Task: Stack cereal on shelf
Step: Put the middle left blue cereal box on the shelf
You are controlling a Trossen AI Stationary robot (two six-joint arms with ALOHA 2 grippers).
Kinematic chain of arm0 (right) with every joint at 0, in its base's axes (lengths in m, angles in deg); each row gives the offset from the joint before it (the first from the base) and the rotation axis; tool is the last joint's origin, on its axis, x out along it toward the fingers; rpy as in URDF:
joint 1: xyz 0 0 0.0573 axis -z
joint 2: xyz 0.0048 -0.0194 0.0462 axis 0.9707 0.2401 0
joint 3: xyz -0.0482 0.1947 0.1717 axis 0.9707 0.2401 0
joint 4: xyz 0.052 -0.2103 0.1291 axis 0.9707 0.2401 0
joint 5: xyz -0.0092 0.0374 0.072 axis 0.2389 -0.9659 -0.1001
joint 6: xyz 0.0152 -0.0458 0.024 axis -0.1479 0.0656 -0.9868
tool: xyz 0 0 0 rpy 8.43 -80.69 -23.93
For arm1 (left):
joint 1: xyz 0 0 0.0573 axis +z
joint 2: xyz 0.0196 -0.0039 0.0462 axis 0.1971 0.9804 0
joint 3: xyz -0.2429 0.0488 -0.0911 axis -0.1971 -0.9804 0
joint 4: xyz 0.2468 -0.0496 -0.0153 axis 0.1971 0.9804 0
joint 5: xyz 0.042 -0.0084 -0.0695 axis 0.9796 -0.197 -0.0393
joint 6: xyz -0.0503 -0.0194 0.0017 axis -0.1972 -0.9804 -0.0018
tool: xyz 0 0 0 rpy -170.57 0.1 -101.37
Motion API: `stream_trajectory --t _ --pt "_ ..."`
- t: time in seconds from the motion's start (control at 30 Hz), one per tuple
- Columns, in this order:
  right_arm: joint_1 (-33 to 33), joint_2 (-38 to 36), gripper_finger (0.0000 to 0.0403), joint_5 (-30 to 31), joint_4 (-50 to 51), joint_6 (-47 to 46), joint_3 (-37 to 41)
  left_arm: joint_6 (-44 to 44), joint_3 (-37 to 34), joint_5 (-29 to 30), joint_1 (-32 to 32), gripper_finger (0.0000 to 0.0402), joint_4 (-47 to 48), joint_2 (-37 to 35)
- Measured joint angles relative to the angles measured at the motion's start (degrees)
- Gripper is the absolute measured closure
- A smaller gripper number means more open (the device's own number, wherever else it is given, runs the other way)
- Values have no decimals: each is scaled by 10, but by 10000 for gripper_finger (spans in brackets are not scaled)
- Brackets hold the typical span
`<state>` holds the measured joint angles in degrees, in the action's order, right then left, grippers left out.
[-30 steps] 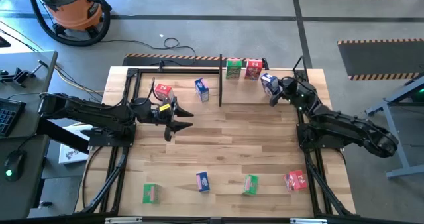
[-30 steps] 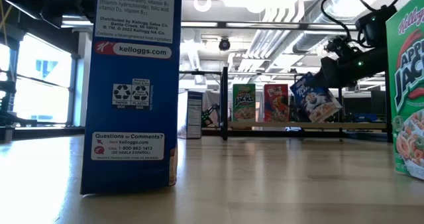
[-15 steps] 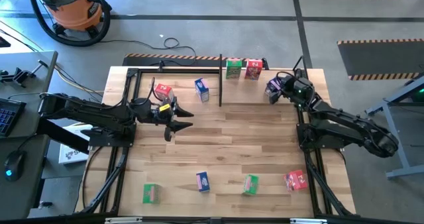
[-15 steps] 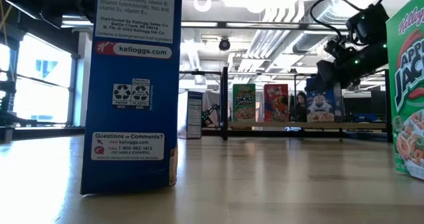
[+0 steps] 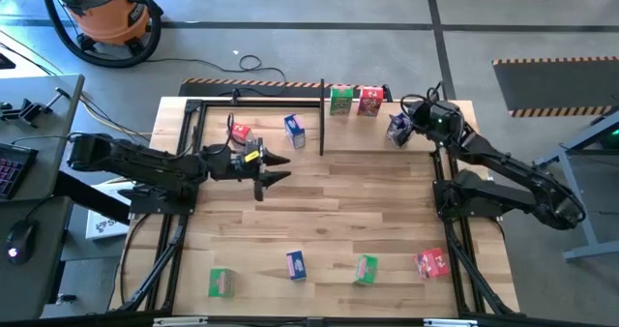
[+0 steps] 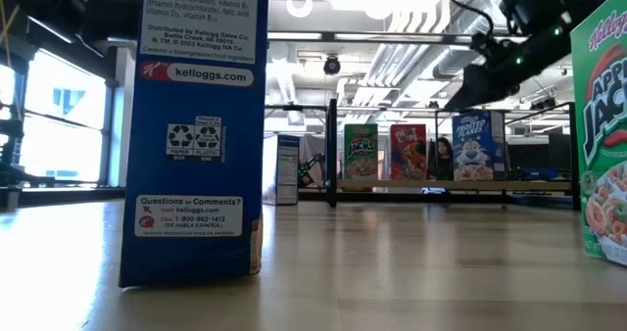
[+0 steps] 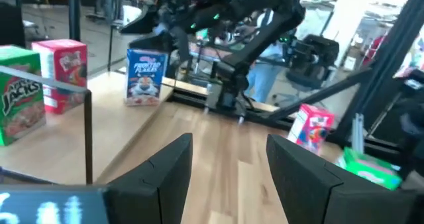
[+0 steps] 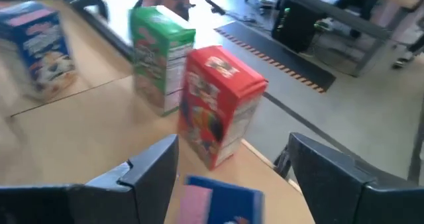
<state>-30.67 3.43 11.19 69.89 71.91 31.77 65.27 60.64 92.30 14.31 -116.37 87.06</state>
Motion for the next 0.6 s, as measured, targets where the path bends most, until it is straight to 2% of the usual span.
stream_trajectory --t 0.17,0.33,0.47,0.6 --pt "-39 -13 167 -7 109 -10 -68 -59 8 20 22 218 0 68" --pt "-71 -13 242 46 223 -52 -134 -84 48 24 35 229 40 129" --pt "-104 -13 321 78 287 -63 -158 -47 63 13 43 277 37 134" --pt "-143 -13 392 101 353 -112 -164 -24 46 6 60 356 37 101"
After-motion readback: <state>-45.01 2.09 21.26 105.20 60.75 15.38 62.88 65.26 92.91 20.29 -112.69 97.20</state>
